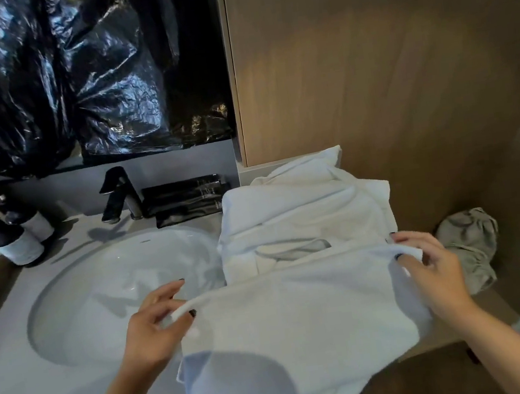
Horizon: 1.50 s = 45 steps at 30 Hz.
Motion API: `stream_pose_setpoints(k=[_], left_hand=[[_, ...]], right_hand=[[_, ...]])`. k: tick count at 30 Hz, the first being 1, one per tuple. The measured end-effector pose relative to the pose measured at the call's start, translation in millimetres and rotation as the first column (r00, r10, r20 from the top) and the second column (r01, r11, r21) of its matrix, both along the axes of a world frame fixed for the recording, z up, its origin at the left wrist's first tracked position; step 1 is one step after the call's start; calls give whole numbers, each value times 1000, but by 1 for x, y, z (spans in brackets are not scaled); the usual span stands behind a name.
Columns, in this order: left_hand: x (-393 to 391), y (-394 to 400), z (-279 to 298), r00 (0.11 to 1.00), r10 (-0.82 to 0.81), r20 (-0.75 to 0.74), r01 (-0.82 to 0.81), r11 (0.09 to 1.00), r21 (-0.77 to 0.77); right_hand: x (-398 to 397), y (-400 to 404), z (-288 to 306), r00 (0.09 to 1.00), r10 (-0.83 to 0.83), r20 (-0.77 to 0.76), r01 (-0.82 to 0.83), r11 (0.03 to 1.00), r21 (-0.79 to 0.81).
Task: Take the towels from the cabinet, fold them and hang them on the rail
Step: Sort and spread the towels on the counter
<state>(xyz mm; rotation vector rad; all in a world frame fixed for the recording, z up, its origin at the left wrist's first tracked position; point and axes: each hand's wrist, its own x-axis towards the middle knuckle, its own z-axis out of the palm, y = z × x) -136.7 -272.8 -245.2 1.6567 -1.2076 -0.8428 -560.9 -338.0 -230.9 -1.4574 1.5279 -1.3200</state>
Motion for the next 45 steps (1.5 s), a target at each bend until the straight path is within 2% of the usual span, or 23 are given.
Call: stream_pose_setpoints(k=[3, 7, 10, 12, 15, 19, 23, 27, 30, 34, 36, 39, 42, 45], left_hand=[[-6, 3, 6, 995, -73, -70, 69, 996, -54], [-15, 5, -1, 974, -89, -210, 99, 994, 40], [-19, 1, -17, 953, 62, -297, -12, 986, 166], [-18, -2, -33, 955, 187, -228, -125, 957, 260], [-17, -3, -53, 974, 216, -63, -185, 928, 322], [-19, -2, -52, 972, 227, -58, -188, 904, 384], [-19, -1, -47, 972, 212, -104, -155, 905, 396], [-19, 2, -38, 959, 247, -138, -177, 905, 387], [-23, 6, -29, 937, 267, -226, -175, 917, 359], [-25, 11, -12, 911, 197, -363, -60, 932, 357], [-28, 13, -8, 907, 165, -386, -30, 943, 332], [-28, 12, -11, 869, 267, -417, -158, 948, 276], [-30, 8, -16, 810, 361, -462, -251, 925, 284], [-36, 3, -26, 809, 408, -422, -289, 902, 320]], right_hand=[[3, 7, 2, 992, -18, 124, 16, 1000, 22], [4, 9, -3, 982, -56, 180, 37, 994, 107], [3, 3, -8, 983, -31, 183, 1, 987, 160], [1, -2, -13, 989, -3, 147, -21, 987, 158], [-1, -7, -14, 999, 5, 46, -11, 992, 123], [-2, -13, -11, 996, 89, 30, -93, 984, 151], [-3, -19, -8, 991, 130, -24, -123, 974, 192], [-1, -21, -3, 989, 142, -44, -139, 988, 72], [-5, -23, -3, 980, 189, -59, -185, 981, 58], [-14, -25, -1, 946, 296, -129, -292, 955, 55], [-17, -24, 4, 937, 315, -148, -315, 949, 28], [-15, -27, 14, 948, 289, -137, -295, 955, -30], [-11, -34, 14, 961, 262, -92, -267, 963, -48], [-3, -43, 6, 974, 214, -68, -217, 975, -40]])
